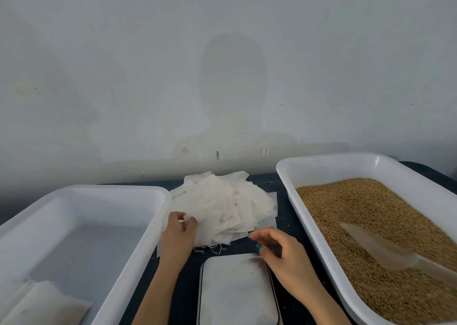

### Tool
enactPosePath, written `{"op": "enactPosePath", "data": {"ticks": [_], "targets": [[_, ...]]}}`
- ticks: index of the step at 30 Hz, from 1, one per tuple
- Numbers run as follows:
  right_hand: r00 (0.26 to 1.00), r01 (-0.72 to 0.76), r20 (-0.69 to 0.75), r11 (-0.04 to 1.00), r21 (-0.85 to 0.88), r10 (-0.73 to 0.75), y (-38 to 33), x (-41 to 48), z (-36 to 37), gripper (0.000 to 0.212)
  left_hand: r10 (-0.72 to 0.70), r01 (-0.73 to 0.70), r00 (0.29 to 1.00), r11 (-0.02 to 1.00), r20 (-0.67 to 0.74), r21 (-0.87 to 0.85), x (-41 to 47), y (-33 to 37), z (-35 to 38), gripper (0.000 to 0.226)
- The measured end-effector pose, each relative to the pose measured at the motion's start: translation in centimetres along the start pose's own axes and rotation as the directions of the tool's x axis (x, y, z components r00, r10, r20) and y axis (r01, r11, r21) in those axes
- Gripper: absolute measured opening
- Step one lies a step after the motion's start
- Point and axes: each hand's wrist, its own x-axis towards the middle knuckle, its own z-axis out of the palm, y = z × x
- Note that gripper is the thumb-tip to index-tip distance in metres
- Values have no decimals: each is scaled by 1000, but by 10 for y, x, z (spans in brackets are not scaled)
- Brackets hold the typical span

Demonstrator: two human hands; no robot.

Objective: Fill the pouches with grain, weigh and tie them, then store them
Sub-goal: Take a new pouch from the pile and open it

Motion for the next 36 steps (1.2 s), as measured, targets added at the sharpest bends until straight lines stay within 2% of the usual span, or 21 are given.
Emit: {"op": "enactPosePath", "data": {"ticks": [4, 6, 7, 9, 11, 13, 16, 18, 20, 22, 24, 26, 29, 33, 36], "targets": [[1000, -2, -5, 1000, -2, 2, -1, 0, 0, 37, -59, 52, 998, 983, -36, -177, 1, -2, 2, 7], [1000, -5, -11, 1000, -2, 5, -1, 0, -1, 38, -101, 88, 994, 962, -36, -259, 1, -2, 3, 18], [1000, -4, -13, 1000, -3, 4, 0, 0, 0, 38, -139, 125, 990, 928, -14, -352, 1, -1, 4, 21], [1000, -1, -16, 1000, -2, 1, 0, 1, 0, 37, -183, 219, 976, 785, 120, -580, -2, 2, 4, 20], [1000, 6, -28, 1000, 12, -6, -1, 1, -1, 34, -124, 307, 948, 598, 294, -740, -5, 7, 1, 16], [999, 24, -33, 998, 55, -22, -2, 1, -2, 30, -19, 387, 902, 477, 431, -789, -9, 11, -3, 14], [1000, 11, 19, 978, 207, -15, -10, 2, -2, 24, 111, 518, 793, 394, 598, -759, -17, 18, -7, 10], [996, -52, 89, 942, 332, 23, -17, 1, -1, 24, 191, 532, 709, 488, 679, -693, -22, 21, -7, 15], [989, -113, 133, 914, 390, 65, -20, 1, 0, 32, 220, 423, 668, 674, 711, -606, -24, 22, -4, 27], [989, -130, 114, 912, 390, 93, -19, 2, 0, 32, 205, 214, 701, 853, 683, -476, -28, 24, -1, 38], [990, -142, 69, 916, 375, 125, -16, 3, -1, 18, 219, 17, 750, 937, 624, -349, -29, 26, 0, 38], [988, -155, 40, 916, 369, 152, -15, 3, -3, 16, 243, -66, 787, 947, 567, -314, -31, 29, 2, 30], [982, -163, -23, 911, 378, 185, -14, 3, -4, 20, 248, -103, 852, 943, 462, -316, -32, 33, 2, 18], [961, -223, -71, 897, 381, 269, -9, 4, -3, 4, 290, -147, 878, 921, 382, -361, -31, 35, 1, 20], [951, -261, -44, 874, 411, 305, -9, 5, -3, 6, 277, -135, 884, 923, 377, -362, -31, 35, -1, 18]]}}
